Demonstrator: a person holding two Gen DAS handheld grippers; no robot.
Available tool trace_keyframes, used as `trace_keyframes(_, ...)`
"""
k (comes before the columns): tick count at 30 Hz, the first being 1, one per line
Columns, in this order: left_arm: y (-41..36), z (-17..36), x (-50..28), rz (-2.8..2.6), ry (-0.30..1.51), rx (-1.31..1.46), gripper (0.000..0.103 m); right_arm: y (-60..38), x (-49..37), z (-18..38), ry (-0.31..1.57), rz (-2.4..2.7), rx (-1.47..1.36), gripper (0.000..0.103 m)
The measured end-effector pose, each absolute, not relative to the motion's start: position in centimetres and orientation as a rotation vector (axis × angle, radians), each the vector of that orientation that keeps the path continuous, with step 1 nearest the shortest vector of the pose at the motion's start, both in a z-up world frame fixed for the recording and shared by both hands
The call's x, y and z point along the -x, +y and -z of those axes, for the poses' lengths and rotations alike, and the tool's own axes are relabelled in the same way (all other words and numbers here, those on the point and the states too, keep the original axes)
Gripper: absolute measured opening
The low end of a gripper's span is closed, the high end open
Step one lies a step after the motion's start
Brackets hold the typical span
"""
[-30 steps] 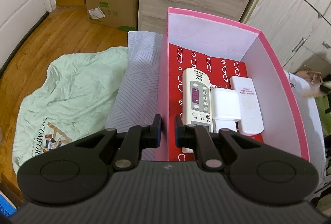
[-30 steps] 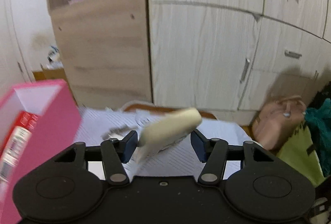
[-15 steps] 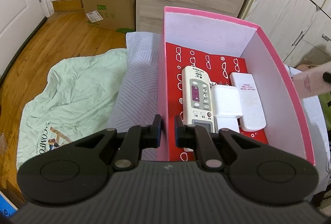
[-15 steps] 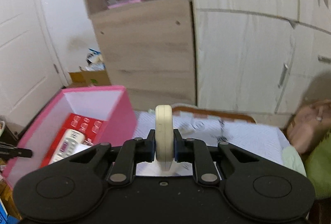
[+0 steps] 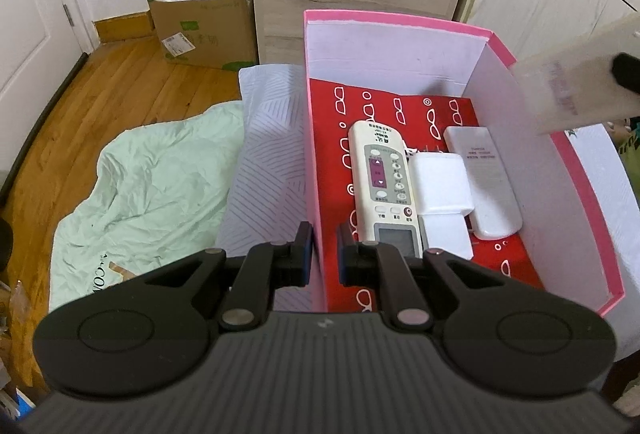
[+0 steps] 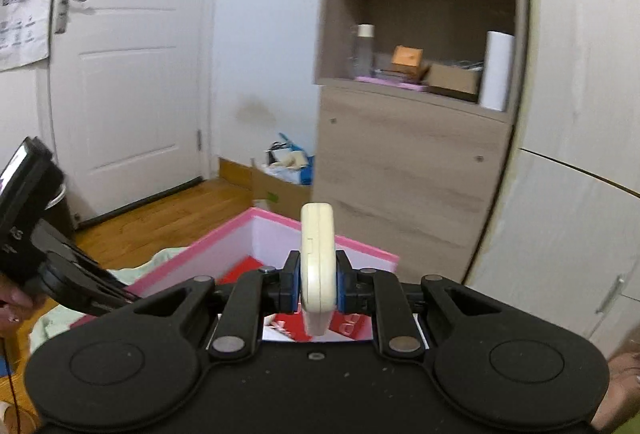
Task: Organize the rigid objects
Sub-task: 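Carry the TCL remote into the pink box and release it beside the chargers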
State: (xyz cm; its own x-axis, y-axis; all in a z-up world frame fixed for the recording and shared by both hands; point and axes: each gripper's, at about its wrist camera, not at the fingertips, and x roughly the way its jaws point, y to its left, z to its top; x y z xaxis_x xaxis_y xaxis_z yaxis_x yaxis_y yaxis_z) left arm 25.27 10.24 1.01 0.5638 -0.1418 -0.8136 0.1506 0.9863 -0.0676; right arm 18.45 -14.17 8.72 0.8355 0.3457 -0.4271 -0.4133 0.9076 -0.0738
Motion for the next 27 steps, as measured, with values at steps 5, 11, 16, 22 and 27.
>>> trace_keyframes(5, 10.5, -1.0, -25.4, 0.178, 0.964, 0.002, 0.010, -11.4, -20.3, -6.6, 0.489, -0.449, 0.268, 0.019)
trace_keyframes(11, 10.6, -1.0, -25.4, 0.183, 0.968, 0.004, 0.010, -8.1, -21.2, -2.4, 0.513, -0.423, 0.569, 0.019)
trace_keyframes(16, 10.8, -1.0, -25.4, 0.192, 0.967, 0.005, 0.010, -6.7, -21.3, -1.7, 0.548, -0.492, 0.624, 0.025)
trace_keyframes(22, 11.3, -0.9, -25.6, 0.209, 0.980, 0.040, 0.010, -6.1, -21.5, -1.5, 0.604, -0.543, 0.591, 0.033)
trace_keyframes(27, 11.5, -0.8, -25.7, 0.213, 0.985, 0.049, 0.010, -6.4, -22.1, -1.4, 0.706, -0.615, 0.508, 0.042)
